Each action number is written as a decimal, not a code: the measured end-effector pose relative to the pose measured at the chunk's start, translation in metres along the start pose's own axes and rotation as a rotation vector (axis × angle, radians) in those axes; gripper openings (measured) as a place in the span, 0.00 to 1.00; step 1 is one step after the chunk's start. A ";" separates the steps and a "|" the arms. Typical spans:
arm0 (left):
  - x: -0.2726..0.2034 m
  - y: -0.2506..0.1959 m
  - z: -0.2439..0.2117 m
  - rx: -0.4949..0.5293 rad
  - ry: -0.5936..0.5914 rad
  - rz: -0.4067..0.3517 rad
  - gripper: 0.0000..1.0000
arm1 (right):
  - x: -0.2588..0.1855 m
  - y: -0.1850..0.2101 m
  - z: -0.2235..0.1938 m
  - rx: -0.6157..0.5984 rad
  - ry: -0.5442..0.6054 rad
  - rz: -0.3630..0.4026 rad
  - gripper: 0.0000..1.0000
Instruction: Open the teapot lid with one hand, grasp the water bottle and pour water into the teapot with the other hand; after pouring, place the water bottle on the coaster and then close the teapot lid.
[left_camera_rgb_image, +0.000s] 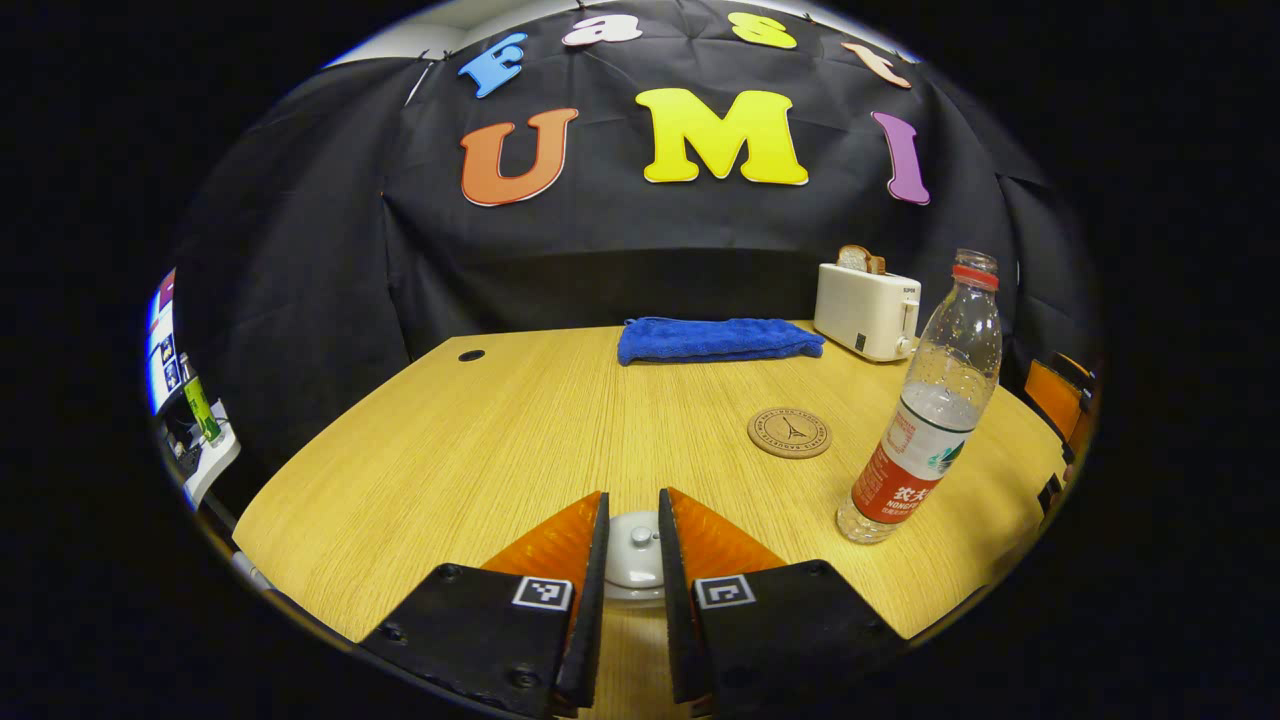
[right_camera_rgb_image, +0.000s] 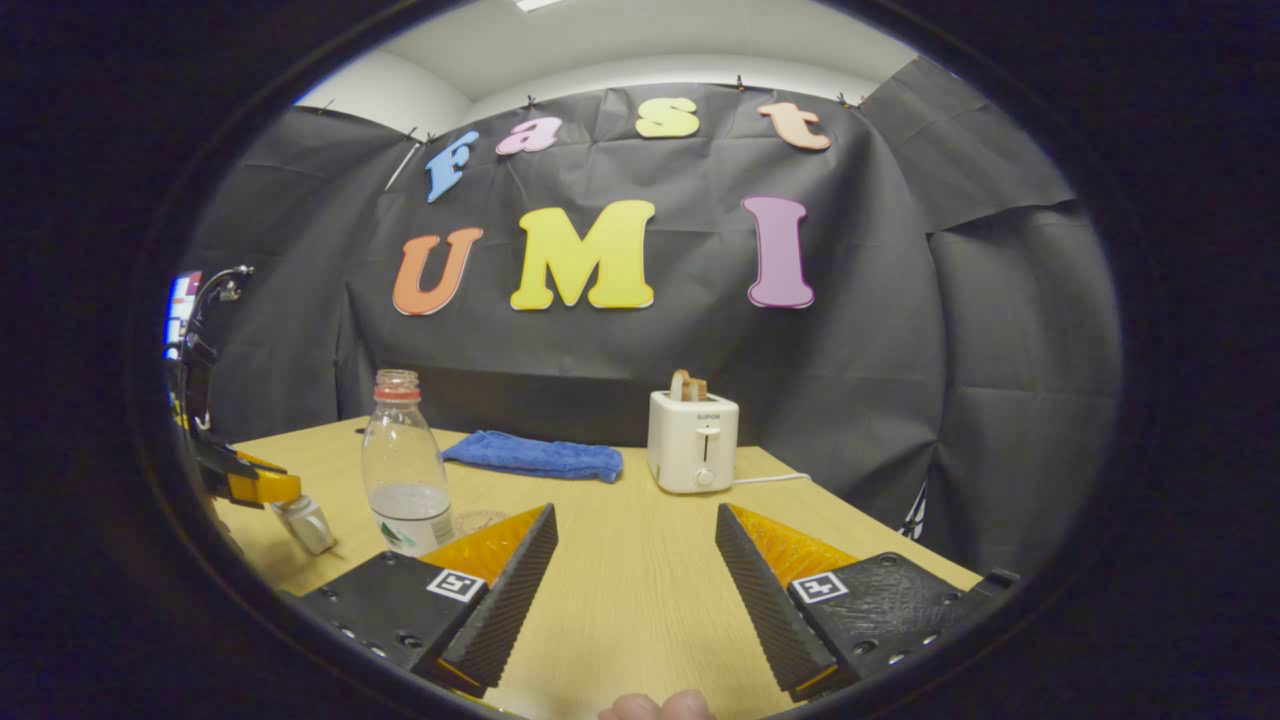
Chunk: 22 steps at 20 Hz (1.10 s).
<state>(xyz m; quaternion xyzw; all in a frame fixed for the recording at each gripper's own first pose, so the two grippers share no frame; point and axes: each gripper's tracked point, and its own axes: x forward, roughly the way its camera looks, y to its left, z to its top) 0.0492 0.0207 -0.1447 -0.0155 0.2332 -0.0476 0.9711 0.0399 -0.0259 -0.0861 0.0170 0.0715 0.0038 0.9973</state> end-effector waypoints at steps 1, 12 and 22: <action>0.000 0.000 0.000 0.004 -0.004 -0.002 0.26 | -0.001 0.001 0.000 0.000 -0.001 0.000 0.97; -0.015 0.005 0.024 -0.045 -0.092 -0.040 0.02 | -0.004 0.002 -0.001 -0.009 -0.006 0.007 0.97; -0.059 0.038 0.039 -0.060 -0.164 -0.029 0.03 | -0.019 0.068 -0.010 -0.029 0.014 0.211 0.95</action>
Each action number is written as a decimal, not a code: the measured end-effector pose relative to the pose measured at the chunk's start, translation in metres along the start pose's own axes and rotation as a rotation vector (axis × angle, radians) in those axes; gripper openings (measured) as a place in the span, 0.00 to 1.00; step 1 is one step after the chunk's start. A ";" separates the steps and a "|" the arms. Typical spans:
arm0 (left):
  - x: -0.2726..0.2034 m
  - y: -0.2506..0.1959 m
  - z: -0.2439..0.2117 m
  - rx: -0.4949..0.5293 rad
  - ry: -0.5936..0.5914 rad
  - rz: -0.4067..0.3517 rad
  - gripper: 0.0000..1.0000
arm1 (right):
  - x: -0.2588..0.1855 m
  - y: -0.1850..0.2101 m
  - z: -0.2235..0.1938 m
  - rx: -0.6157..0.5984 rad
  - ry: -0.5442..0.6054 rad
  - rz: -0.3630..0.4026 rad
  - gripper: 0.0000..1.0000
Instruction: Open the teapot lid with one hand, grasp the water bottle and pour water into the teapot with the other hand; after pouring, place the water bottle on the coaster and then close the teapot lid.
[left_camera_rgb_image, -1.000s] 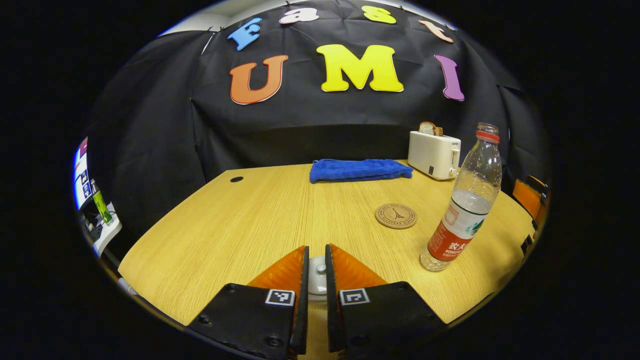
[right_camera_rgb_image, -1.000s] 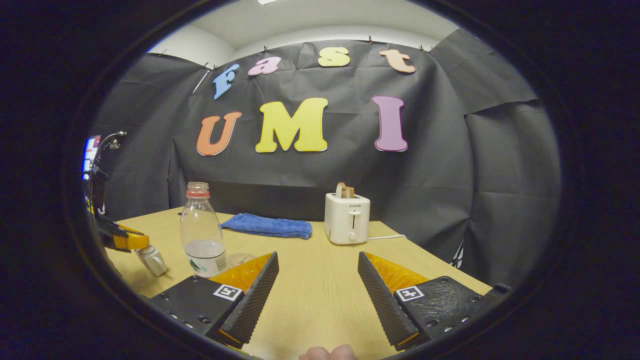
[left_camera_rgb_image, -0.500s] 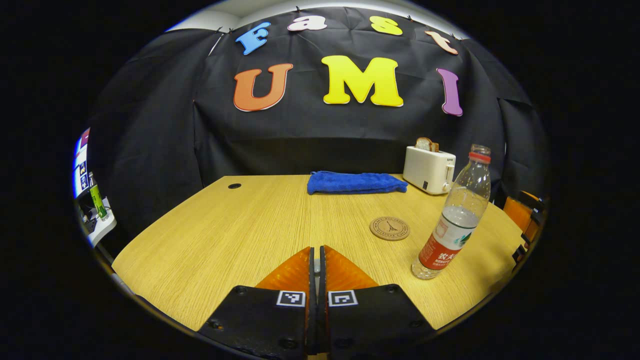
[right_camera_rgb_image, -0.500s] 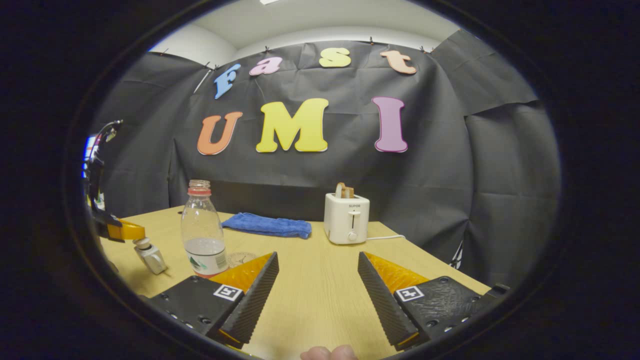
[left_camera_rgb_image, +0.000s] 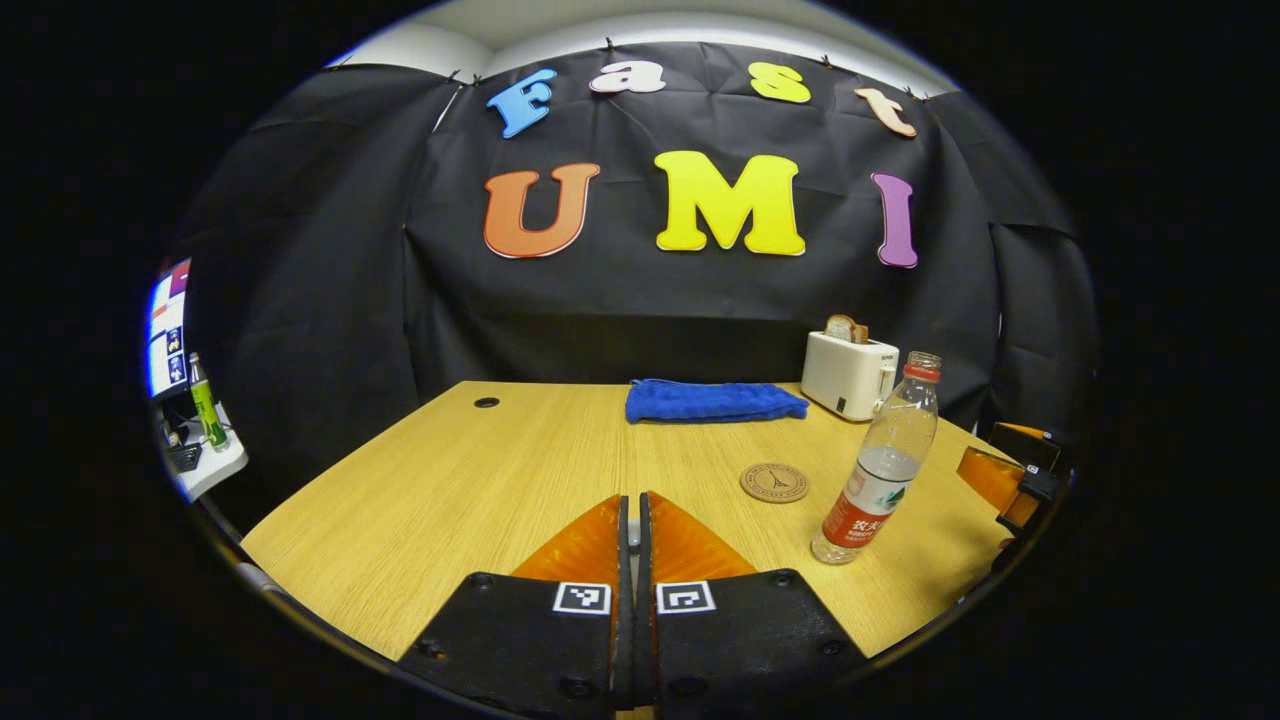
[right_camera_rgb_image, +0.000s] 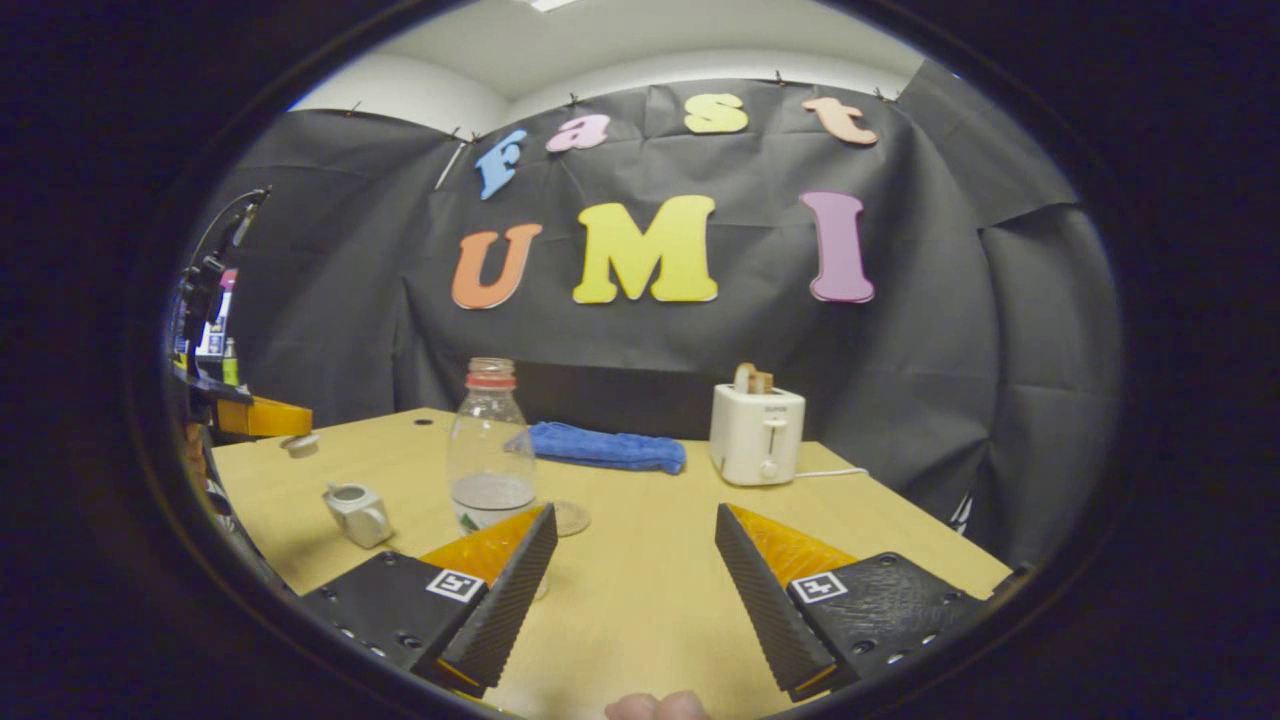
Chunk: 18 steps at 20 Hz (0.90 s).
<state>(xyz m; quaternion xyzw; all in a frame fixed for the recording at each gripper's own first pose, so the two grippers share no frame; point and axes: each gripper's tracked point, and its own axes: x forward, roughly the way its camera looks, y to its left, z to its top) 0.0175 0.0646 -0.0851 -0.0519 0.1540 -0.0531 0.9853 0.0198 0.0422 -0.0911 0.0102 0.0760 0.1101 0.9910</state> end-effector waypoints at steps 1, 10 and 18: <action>-0.004 0.005 -0.002 -0.003 -0.001 0.008 0.02 | 0.000 0.010 -0.004 -0.008 0.009 0.024 0.95; -0.025 0.035 -0.014 -0.031 0.001 0.040 0.03 | 0.024 0.065 -0.018 -0.026 0.089 0.097 0.97; -0.032 0.050 -0.021 -0.045 0.010 0.063 0.02 | 0.050 0.081 -0.034 0.041 0.171 0.107 0.95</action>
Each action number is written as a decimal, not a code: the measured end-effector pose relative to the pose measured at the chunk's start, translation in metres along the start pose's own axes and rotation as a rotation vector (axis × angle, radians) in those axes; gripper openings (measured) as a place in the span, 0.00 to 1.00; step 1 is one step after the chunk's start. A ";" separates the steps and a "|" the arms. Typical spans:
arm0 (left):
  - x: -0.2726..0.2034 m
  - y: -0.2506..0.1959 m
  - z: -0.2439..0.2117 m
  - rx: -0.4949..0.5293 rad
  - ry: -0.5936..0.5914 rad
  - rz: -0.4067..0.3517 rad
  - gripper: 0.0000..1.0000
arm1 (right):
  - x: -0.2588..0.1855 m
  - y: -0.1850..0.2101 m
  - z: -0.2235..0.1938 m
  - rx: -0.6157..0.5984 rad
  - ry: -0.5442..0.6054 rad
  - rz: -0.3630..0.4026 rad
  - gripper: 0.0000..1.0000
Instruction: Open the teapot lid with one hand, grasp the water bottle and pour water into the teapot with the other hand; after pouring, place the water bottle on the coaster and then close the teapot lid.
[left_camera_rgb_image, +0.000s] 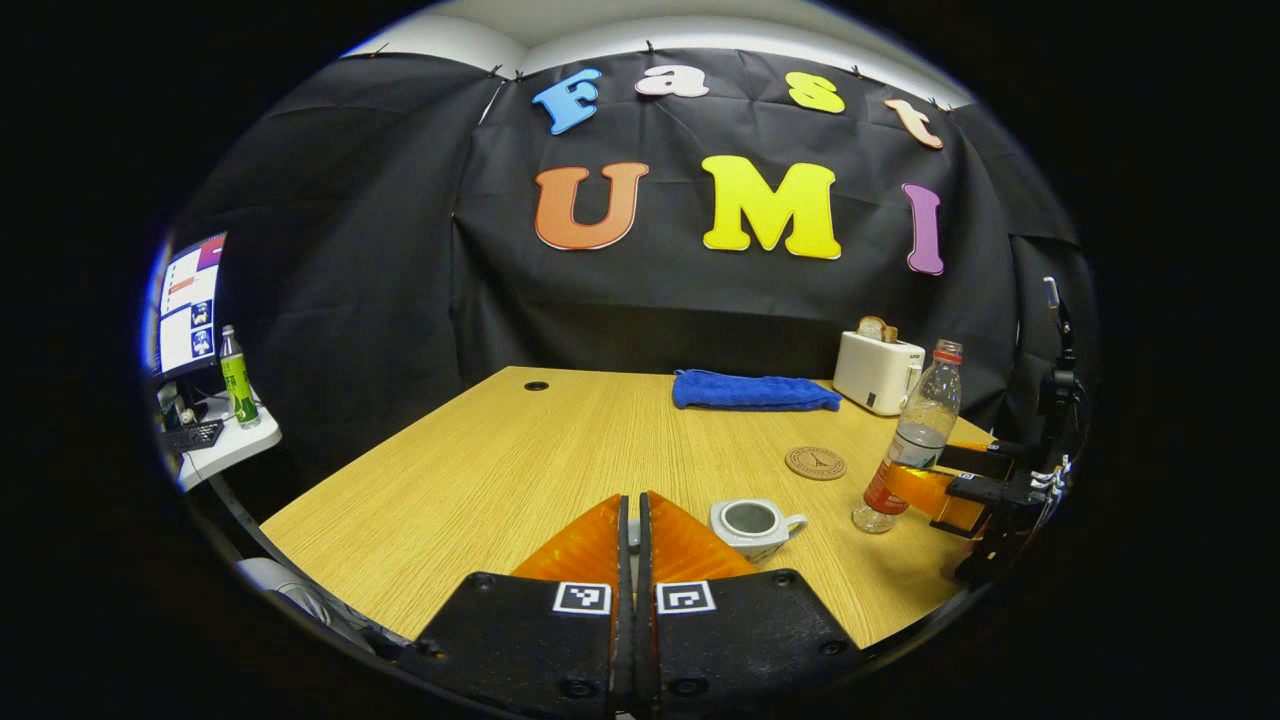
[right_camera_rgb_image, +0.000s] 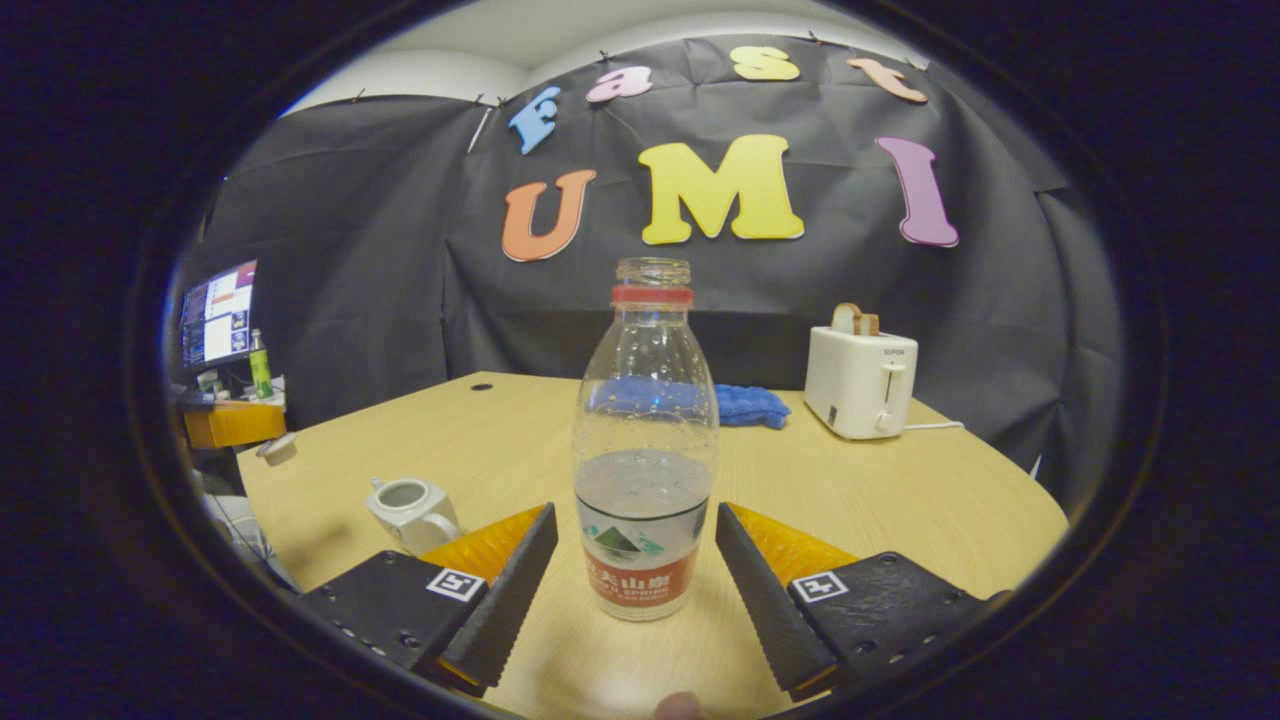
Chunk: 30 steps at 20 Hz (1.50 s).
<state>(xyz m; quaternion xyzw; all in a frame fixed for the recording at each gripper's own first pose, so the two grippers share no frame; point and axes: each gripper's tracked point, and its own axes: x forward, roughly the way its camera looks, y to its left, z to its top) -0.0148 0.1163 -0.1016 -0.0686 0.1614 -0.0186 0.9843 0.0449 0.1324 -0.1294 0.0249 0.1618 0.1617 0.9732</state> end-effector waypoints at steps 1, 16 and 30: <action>0.001 0.001 0.000 0.002 0.000 0.001 0.02 | 0.002 -0.001 0.000 0.004 0.003 -0.004 0.93; -0.002 0.006 -0.001 0.015 -0.019 -0.007 0.02 | 0.016 0.039 0.032 -0.557 0.026 0.088 0.73; -0.001 0.020 -0.008 -0.001 -0.025 -0.006 0.02 | 0.048 0.011 0.025 -1.370 -0.002 -0.139 0.74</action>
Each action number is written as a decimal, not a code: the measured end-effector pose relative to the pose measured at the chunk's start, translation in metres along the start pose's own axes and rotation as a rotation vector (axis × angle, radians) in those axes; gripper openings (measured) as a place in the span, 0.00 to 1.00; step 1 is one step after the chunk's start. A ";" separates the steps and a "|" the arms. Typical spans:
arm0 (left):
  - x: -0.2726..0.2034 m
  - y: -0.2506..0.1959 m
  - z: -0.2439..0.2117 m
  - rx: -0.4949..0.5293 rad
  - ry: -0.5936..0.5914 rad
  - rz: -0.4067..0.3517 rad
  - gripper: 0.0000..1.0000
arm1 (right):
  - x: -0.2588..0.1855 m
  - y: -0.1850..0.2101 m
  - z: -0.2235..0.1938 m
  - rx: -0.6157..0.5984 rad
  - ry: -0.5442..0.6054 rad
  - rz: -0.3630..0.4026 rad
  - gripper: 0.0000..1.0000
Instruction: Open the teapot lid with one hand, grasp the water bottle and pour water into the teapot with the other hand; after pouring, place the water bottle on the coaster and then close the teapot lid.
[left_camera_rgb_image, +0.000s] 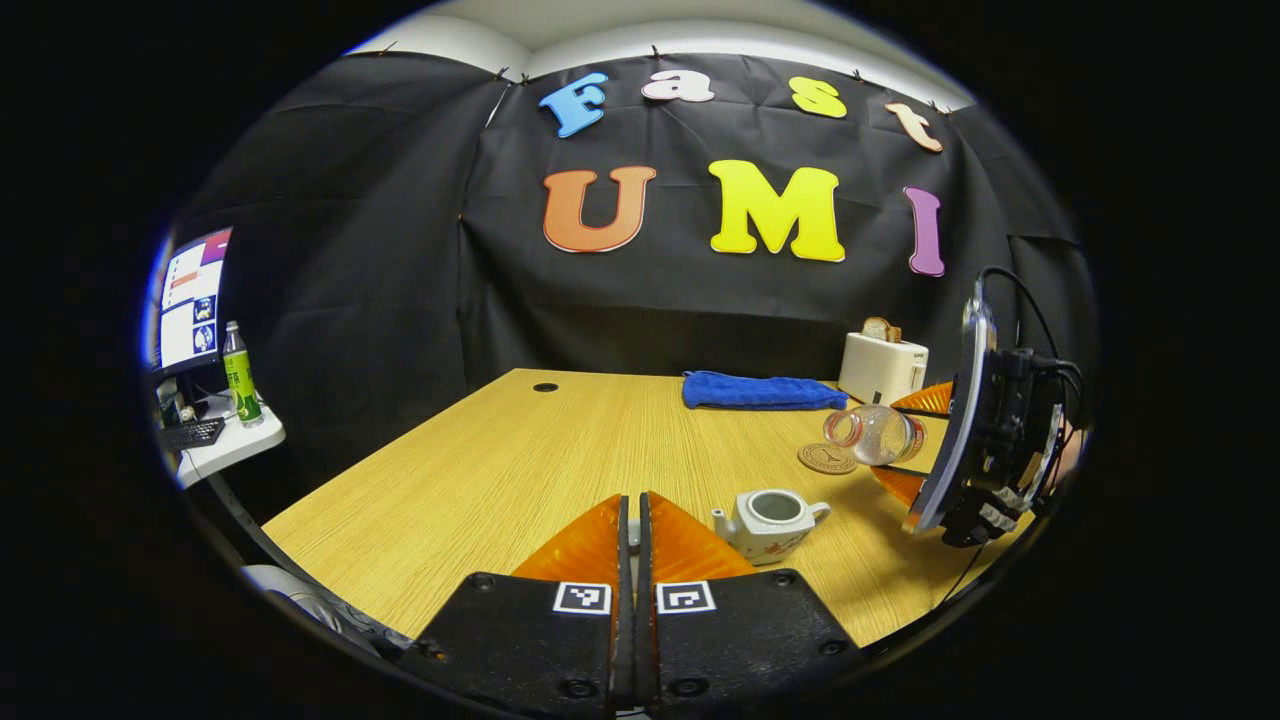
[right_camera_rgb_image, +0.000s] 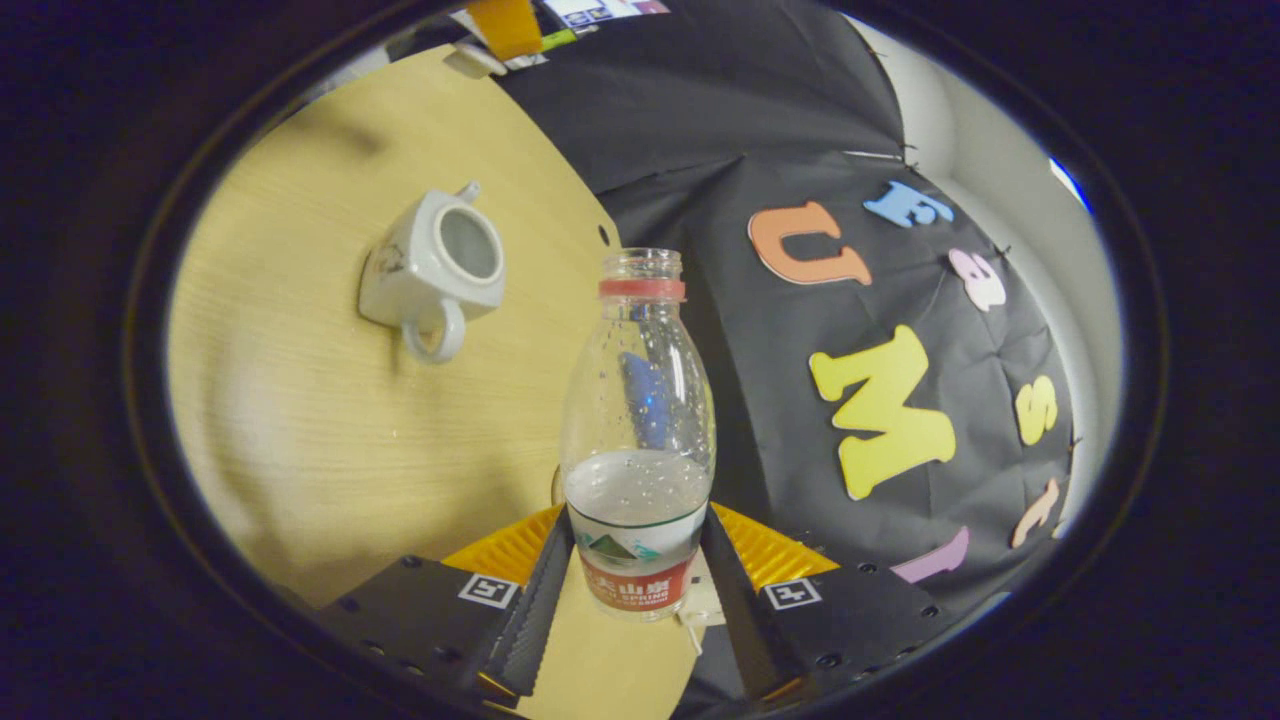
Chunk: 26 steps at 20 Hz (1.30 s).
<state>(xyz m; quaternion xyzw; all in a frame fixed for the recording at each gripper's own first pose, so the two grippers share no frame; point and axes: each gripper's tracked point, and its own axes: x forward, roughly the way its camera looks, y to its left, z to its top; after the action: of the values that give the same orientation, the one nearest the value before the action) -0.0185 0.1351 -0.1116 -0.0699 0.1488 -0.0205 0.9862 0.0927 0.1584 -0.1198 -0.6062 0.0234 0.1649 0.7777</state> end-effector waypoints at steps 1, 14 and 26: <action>0.001 -0.001 -0.001 0.000 -0.001 -0.003 0.02 | 0.003 0.001 0.000 -0.027 -0.003 -0.006 0.74; 0.002 0.010 0.001 0.001 -0.006 -0.002 0.02 | 0.009 0.000 0.023 -0.328 -0.039 -0.079 0.74; 0.000 0.015 0.002 0.001 -0.008 0.009 0.02 | 0.011 -0.018 0.036 -0.506 -0.063 -0.151 0.70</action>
<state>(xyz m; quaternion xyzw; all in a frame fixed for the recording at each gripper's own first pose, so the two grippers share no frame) -0.0176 0.1503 -0.1120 -0.0689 0.1453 -0.0158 0.9869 0.1023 0.1914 -0.0961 -0.7758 -0.0881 0.1256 0.6120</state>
